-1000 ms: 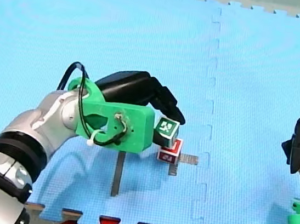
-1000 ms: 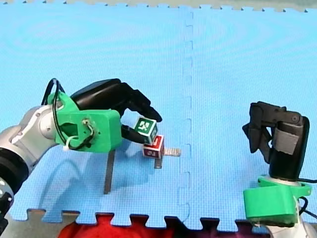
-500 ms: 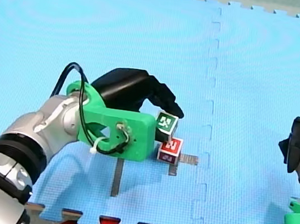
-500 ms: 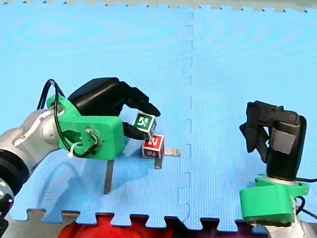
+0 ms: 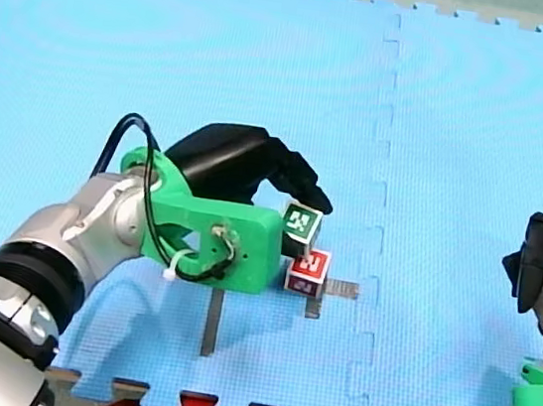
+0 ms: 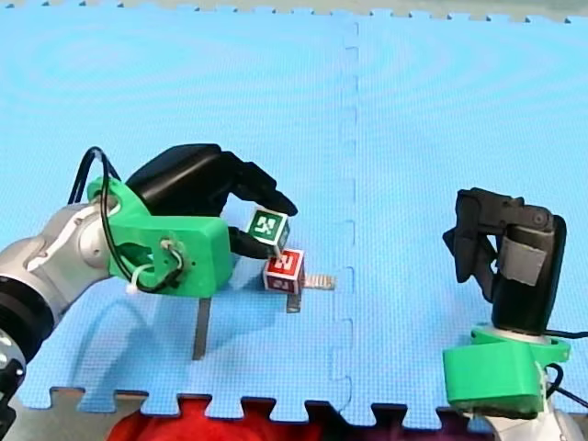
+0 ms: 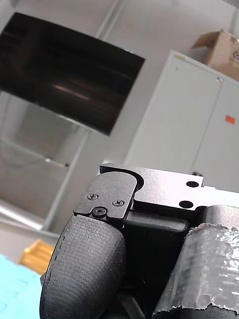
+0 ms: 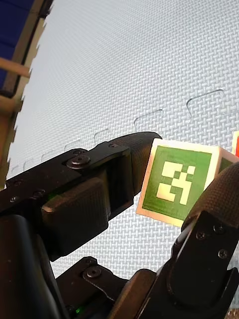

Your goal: Stack cube left

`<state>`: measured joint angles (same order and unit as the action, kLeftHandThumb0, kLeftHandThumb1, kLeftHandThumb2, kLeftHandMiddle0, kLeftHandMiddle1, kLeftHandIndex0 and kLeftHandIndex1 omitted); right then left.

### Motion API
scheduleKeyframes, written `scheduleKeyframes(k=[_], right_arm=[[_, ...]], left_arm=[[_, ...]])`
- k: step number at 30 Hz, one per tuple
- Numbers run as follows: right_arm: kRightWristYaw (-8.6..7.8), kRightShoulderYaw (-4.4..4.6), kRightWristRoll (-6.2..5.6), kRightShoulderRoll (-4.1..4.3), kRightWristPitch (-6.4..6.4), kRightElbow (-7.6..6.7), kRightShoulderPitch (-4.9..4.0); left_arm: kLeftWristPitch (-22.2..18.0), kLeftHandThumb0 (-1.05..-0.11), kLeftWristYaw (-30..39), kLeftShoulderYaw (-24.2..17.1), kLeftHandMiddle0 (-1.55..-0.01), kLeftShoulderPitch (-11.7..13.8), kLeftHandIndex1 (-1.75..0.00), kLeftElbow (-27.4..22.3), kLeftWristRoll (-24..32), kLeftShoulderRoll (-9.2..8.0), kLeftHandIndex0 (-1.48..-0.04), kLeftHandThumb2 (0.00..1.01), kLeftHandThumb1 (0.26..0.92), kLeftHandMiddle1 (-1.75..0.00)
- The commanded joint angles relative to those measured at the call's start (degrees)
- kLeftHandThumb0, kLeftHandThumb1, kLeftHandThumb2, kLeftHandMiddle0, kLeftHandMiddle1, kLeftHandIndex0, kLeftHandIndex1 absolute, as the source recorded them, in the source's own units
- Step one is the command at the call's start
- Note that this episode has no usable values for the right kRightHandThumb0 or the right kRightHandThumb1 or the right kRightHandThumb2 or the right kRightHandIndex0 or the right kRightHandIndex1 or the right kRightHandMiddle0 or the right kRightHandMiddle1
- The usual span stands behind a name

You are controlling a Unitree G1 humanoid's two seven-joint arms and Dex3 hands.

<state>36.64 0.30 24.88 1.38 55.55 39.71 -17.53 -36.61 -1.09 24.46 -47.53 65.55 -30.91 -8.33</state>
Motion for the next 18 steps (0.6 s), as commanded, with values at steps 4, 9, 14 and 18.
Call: scheduleKeyframes(k=[4,9,14,18], right_arm=[[0.70,-0.12,0.05,0.18,-0.17,0.04,-0.34],[1.14,0.00,0.34,0.04,-0.36,-0.15,-0.31],[1.58,0.13,0.50,-0.06,-0.63,-0.08,-0.46],[1.91,0.19,0.49,0.10,-0.62,0.45,-0.82]], left_arm=[[-0.08,-0.492,0.01,0.06,-0.91,-0.53,0.00,0.02,0.03,-0.02,-1.30,0.00,0.784,-1.75],[-0.21,-0.492,0.49,0.07,-0.91,-0.66,0.00,-0.29,0.15,0.02,-1.30,0.00,0.786,-1.75],[-0.59,-0.490,1.42,-0.06,-0.91,-0.88,0.00,-0.31,0.47,0.04,-1.30,0.00,0.788,-1.75],[-0.88,-0.486,2.08,-0.22,-0.91,-0.98,0.00,-0.25,0.77,0.29,-1.30,0.00,0.788,-1.75]])
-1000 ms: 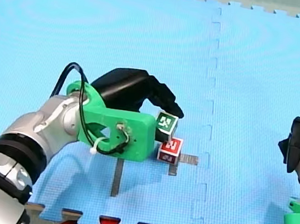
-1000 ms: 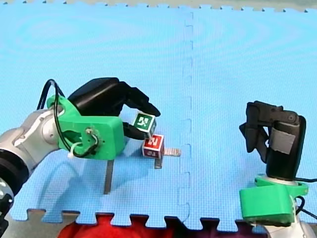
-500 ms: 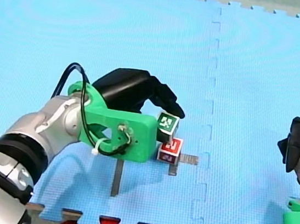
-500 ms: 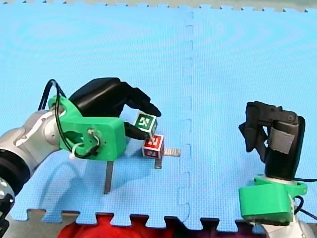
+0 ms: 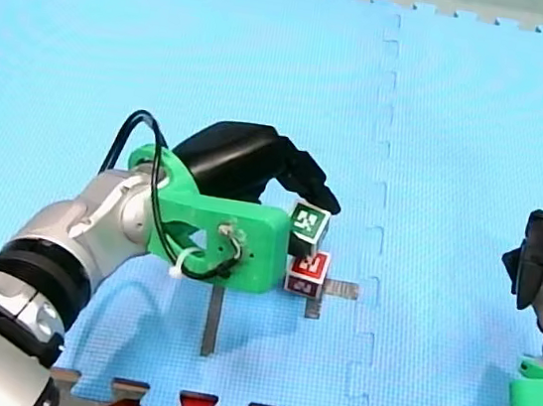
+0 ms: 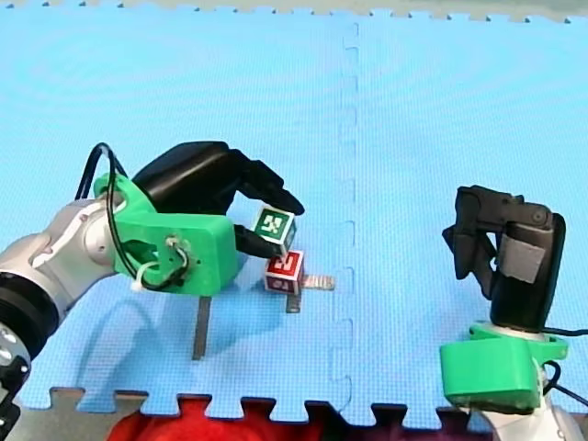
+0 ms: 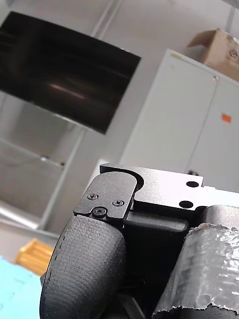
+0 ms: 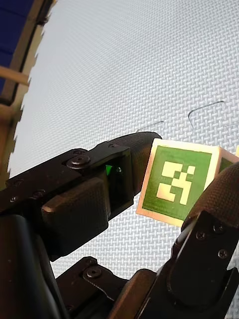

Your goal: Stack cube left

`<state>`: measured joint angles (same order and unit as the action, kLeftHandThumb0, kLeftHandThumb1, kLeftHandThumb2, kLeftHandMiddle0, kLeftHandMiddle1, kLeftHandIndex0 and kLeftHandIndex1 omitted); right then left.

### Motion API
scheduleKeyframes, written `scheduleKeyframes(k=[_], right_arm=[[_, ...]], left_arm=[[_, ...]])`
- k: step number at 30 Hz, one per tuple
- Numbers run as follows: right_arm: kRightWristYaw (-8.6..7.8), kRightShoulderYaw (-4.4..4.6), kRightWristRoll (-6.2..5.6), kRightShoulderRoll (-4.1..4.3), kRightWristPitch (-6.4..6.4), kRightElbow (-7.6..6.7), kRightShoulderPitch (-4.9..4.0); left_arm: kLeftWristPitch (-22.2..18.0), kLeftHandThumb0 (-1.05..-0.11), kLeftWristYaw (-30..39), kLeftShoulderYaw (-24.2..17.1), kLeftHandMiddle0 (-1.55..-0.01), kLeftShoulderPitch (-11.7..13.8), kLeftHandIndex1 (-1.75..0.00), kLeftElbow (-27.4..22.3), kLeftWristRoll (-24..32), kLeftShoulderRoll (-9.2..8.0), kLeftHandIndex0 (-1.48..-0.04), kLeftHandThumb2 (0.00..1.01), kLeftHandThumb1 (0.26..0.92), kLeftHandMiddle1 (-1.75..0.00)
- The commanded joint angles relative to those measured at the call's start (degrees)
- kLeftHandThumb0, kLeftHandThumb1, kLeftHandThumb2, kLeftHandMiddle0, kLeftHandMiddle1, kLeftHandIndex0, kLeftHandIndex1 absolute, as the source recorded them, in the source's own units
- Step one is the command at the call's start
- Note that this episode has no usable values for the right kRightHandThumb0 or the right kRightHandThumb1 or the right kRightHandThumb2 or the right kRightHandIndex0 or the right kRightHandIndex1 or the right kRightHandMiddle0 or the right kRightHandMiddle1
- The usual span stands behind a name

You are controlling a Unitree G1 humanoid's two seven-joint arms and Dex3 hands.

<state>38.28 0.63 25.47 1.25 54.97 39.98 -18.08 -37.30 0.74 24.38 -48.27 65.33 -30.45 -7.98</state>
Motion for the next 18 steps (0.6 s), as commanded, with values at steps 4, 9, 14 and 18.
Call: scheduleKeyframes(k=[4,9,14,18], right_arm=[[0.56,-0.10,-0.07,0.38,0.18,0.74,-0.47],[0.47,-0.18,-0.34,0.69,0.40,0.95,-0.70],[0.56,-0.21,-0.43,0.89,0.74,1.32,-1.03],[0.96,-0.19,-0.12,1.04,1.03,1.72,-1.37]], left_arm=[[-0.36,-0.483,0.38,-0.15,-0.91,-0.18,0.00,-0.03,0.39,0.10,-1.30,0.00,0.788,-1.75],[-0.22,-0.479,0.58,-0.16,-0.91,-0.36,0.00,-0.10,0.40,0.26,-1.29,0.00,0.788,-1.75],[-0.24,-0.479,1.39,-0.15,-0.91,-0.61,0.00,0.15,0.52,0.25,-1.29,0.00,0.790,-1.75],[-0.36,-0.479,3.43,-0.37,-0.91,-0.90,0.00,0.58,1.24,0.29,-1.29,0.00,0.790,-1.75]])
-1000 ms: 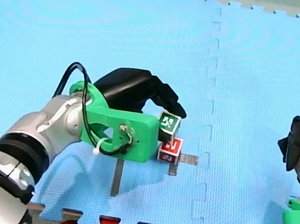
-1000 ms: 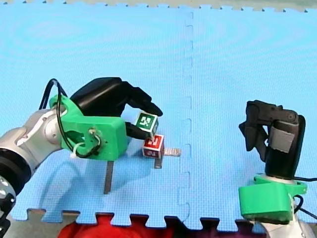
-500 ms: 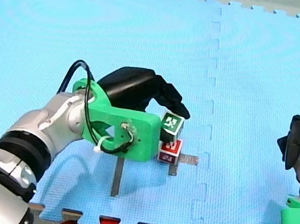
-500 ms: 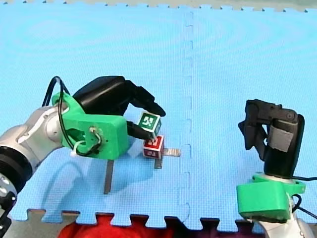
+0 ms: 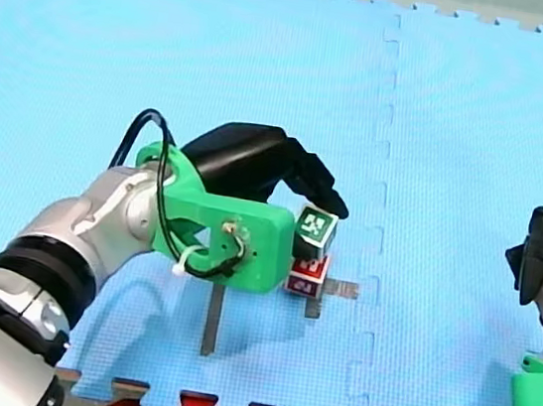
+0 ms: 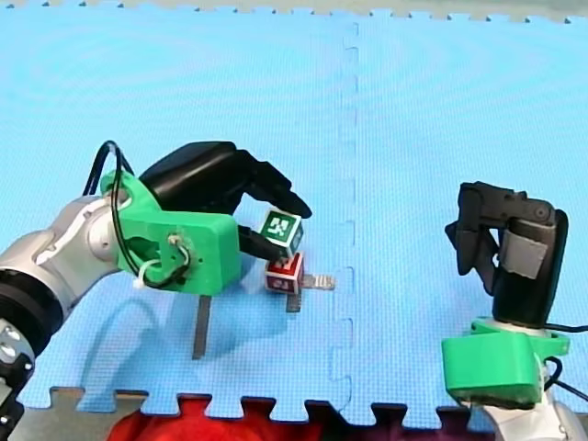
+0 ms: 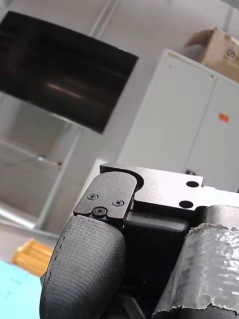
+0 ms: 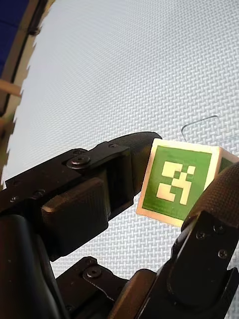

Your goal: Stack cube left

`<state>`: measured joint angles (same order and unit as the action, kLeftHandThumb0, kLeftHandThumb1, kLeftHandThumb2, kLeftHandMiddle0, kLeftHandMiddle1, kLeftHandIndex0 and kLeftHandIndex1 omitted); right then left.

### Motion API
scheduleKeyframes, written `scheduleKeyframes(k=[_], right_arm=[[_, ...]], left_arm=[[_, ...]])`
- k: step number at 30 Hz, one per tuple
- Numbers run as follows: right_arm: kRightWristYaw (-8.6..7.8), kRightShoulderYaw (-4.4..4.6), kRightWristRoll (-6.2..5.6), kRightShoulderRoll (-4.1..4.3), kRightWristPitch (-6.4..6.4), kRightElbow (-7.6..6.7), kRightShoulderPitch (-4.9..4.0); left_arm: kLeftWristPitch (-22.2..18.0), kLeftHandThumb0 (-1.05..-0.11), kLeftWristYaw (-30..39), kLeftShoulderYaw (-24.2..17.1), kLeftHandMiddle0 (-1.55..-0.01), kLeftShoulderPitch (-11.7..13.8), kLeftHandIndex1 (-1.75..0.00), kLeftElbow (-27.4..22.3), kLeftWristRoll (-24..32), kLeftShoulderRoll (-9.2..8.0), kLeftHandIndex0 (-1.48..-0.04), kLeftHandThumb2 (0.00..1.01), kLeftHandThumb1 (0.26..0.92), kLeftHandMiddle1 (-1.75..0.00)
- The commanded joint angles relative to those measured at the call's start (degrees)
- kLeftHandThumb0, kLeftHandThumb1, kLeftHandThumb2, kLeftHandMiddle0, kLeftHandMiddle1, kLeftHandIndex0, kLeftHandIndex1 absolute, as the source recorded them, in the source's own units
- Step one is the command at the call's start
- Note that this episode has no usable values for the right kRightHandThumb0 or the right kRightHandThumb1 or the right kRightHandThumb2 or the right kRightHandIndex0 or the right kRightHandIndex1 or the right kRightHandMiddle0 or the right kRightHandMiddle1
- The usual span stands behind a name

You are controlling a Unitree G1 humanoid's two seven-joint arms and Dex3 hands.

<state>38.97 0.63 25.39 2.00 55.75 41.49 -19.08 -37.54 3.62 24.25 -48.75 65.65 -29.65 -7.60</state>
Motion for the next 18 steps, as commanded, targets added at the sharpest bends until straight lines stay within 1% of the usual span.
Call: scheduleKeyframes(k=[1,5,11,18], right_arm=[[0.34,-0.17,0.02,0.33,0.26,0.26,-0.43],[0.68,-0.08,0.26,0.42,0.27,0.37,-0.59],[0.77,-0.13,0.32,0.50,0.12,-0.06,-0.58],[0.40,-0.11,0.21,0.42,-0.39,-1.10,-0.23]], left_arm=[[-0.18,-0.480,0.91,-0.33,-0.91,-0.47,0.00,0.36,0.64,-0.07,-1.29,0.00,0.790,-1.75],[-0.16,-0.479,1.65,-0.45,-0.91,-0.67,0.00,0.64,1.02,-0.01,-1.30,0.00,0.788,-1.75],[0.27,-0.481,2.41,-0.21,-0.91,-1.20,0.00,0.87,0.95,0.05,-1.30,0.00,0.788,-1.75],[-0.20,-0.483,5.75,-1.07,-0.91,-1.35,0.00,1.14,2.57,0.05,-1.30,0.00,0.789,-1.75]])
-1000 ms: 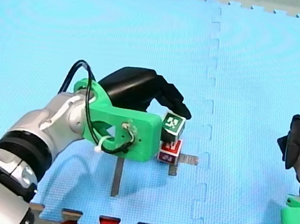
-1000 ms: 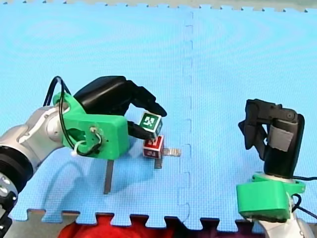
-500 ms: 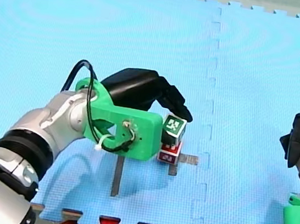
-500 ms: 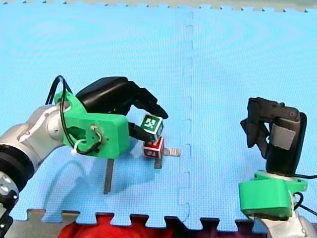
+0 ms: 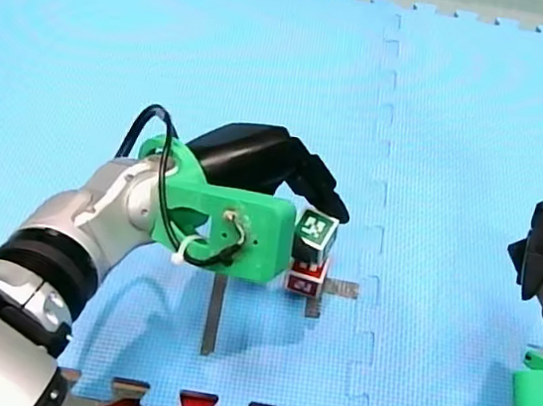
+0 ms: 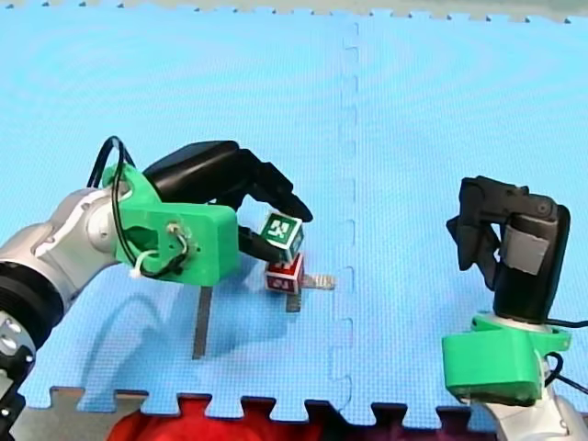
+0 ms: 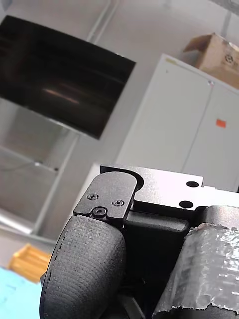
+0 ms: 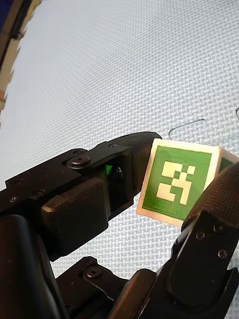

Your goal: Stack cube left

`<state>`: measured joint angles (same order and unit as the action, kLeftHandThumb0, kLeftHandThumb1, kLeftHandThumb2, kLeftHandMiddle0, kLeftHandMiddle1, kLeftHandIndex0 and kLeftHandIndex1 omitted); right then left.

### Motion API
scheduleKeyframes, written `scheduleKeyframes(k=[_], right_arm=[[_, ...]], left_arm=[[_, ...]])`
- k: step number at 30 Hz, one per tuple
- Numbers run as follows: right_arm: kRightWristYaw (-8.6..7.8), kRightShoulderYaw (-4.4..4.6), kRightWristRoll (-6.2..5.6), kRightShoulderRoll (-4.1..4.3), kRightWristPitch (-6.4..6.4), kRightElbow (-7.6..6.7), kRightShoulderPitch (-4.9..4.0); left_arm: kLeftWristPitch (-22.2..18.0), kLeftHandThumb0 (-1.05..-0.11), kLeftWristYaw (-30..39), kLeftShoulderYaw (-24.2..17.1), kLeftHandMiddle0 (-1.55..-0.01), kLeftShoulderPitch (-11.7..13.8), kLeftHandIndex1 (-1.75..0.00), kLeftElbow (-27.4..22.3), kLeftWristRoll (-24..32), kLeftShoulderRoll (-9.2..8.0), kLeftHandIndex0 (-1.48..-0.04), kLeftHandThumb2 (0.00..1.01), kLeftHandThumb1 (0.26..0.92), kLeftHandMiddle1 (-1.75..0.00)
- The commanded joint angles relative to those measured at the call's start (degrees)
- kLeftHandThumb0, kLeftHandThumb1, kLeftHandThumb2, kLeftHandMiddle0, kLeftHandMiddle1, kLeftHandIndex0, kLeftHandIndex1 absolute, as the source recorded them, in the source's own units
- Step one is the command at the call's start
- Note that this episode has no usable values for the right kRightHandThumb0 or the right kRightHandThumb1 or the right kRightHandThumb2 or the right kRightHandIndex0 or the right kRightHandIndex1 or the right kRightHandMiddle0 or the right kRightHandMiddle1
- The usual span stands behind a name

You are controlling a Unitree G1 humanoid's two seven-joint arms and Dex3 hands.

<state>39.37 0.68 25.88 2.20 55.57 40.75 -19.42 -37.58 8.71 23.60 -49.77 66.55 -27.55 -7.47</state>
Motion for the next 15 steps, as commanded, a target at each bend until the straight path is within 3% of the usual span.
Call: scheduleKeyframes(k=[1,15], right_arm=[[-0.03,-0.15,-0.30,0.20,-0.27,-0.45,0.14],[0.08,0.07,0.04,-0.28,-1.25,-1.62,0.58]], left_arm=[[-0.15,-0.484,1.29,-0.60,-0.91,-0.34,0.00,0.29,0.83,-0.06,-1.30,0.00,0.789,-1.75],[0.32,-0.487,3.12,-1.19,-0.90,-0.13,0.00,0.04,1.40,-0.09,-1.30,0.00,0.792,-1.75]])
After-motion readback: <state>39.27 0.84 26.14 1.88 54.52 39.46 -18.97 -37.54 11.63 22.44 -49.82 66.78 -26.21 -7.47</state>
